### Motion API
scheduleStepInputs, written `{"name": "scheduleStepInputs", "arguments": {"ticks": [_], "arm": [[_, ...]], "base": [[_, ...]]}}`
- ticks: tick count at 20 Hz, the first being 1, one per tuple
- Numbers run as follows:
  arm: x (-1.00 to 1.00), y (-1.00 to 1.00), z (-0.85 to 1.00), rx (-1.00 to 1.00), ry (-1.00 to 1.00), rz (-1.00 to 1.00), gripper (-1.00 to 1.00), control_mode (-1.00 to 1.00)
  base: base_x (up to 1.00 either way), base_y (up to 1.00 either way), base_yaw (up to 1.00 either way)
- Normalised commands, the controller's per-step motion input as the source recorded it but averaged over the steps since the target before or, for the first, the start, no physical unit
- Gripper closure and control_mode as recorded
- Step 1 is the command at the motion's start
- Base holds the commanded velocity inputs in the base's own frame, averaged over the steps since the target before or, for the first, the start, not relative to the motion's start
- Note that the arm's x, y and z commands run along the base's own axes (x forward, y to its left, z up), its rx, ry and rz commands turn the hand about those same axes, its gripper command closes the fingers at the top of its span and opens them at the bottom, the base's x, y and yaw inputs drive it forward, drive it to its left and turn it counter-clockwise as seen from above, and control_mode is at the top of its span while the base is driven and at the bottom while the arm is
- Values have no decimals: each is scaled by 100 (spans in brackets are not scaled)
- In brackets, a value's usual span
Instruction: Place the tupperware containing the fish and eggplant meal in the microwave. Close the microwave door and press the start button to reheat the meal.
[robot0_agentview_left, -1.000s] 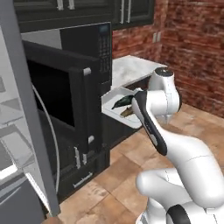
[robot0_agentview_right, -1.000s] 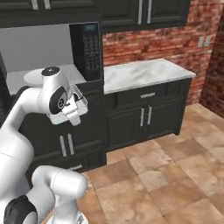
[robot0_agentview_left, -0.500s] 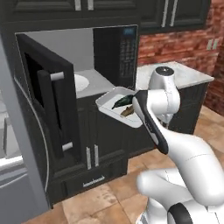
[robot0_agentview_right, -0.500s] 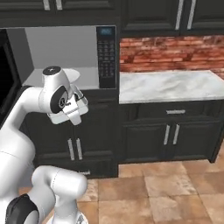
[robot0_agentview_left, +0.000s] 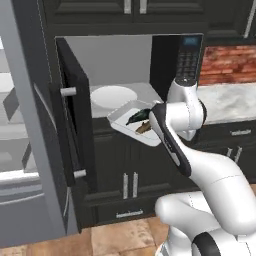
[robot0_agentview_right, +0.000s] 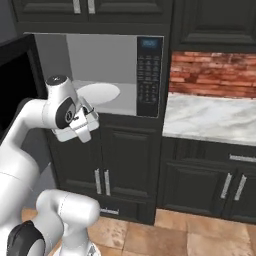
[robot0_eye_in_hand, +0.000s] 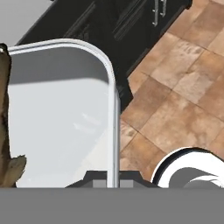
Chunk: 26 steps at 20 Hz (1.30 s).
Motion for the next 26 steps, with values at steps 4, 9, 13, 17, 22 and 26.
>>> {"name": "scheduleStepInputs", "arguments": {"ticks": [4, 9, 13, 17, 22, 26], "arm": [[0, 0, 0, 0, 0, 0, 100, 100], [0, 0, 0, 0, 0, 0, 100, 100], [0, 0, 0, 0, 0, 0, 100, 100], [0, 0, 0, 0, 0, 0, 100, 100], [0, 0, 0, 0, 0, 0, 100, 100], [8, -3, 0, 0, -2, 0, 100, -100]], "base": [[50, -48, 42], [52, -45, 37], [49, -26, 31], [39, -5, 29], [30, -11, 27], [8, -11, 8]]}}
